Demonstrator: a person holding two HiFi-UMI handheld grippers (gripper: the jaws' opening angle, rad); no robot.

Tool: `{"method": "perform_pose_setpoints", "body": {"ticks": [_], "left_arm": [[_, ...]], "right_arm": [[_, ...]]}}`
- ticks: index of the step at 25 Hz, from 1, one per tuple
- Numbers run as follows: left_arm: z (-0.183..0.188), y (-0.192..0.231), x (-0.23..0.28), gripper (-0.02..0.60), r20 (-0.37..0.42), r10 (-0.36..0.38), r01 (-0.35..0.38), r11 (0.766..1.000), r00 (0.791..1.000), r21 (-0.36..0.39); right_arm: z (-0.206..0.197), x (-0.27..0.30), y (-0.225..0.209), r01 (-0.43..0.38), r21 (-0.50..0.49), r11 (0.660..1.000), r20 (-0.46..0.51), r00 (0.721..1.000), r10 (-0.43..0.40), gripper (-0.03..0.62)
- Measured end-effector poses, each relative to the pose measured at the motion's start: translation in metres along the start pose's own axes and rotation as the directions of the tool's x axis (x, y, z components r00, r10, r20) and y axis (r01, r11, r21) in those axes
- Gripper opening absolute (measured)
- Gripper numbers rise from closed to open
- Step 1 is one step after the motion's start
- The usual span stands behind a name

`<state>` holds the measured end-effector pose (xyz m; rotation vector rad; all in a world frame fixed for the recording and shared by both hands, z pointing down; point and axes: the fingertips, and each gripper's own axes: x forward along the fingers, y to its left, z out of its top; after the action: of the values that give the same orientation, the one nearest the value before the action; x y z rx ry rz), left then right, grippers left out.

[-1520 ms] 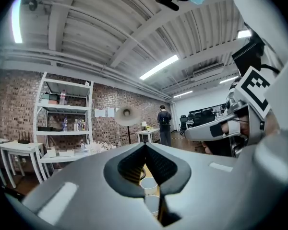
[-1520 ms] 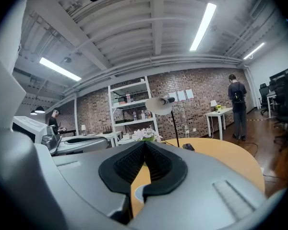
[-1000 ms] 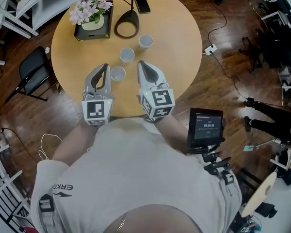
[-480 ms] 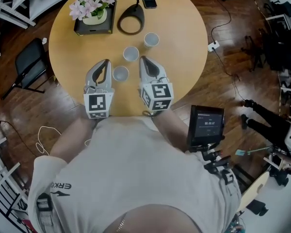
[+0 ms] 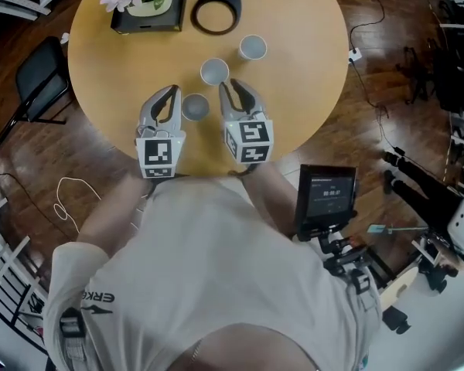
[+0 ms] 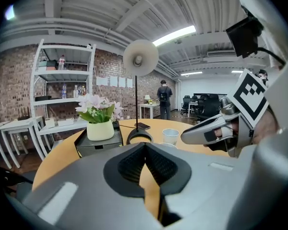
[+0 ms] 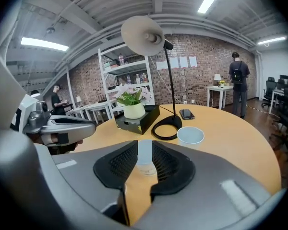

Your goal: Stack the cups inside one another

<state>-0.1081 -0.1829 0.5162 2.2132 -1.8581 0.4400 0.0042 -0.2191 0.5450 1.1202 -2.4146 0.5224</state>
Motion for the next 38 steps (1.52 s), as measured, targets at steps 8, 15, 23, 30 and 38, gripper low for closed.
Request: {"method": "perform_pose_setpoints", "body": {"ticks": [8, 15, 23, 30, 38], "left_arm": [[-0.042, 0.020, 0.022, 0.002, -0.069, 0.004, -0.005, 1.000, 0.998, -0.017], [-0.048, 0.035, 0.021, 0.002, -0.088, 0.031, -0.033, 0.999, 0.996, -0.027], [-0.042, 0.035, 0.012, 0.002, -0.096, 0.048, -0.051, 0.998, 0.994, -0.030], [-0.040, 0.036, 0.009, 0.002, -0.100, 0.055, -0.058, 0.998, 0.993, -0.029], [-0.040, 0.039, 0.014, 0.002, -0.083, 0.056, -0.059, 0.998, 0.995, -0.026]], "right_arm": [[-0.041, 0.060, 0.004, -0.052, -0.047, 0.998, -0.120, 0.992, 0.046, 0.326], [-0.047, 0.087, 0.002, -0.063, -0.071, 0.995, -0.157, 0.986, 0.051, 0.421], [-0.054, 0.095, -0.001, -0.096, -0.101, 0.990, -0.207, 0.976, 0.073, 0.448], [-0.056, 0.095, -0.004, -0.088, -0.121, 0.989, -0.216, 0.975, 0.060, 0.354], [-0.032, 0.094, -0.008, -0.061, -0.136, 0.989, -0.146, 0.988, 0.041, 0.348]]}}
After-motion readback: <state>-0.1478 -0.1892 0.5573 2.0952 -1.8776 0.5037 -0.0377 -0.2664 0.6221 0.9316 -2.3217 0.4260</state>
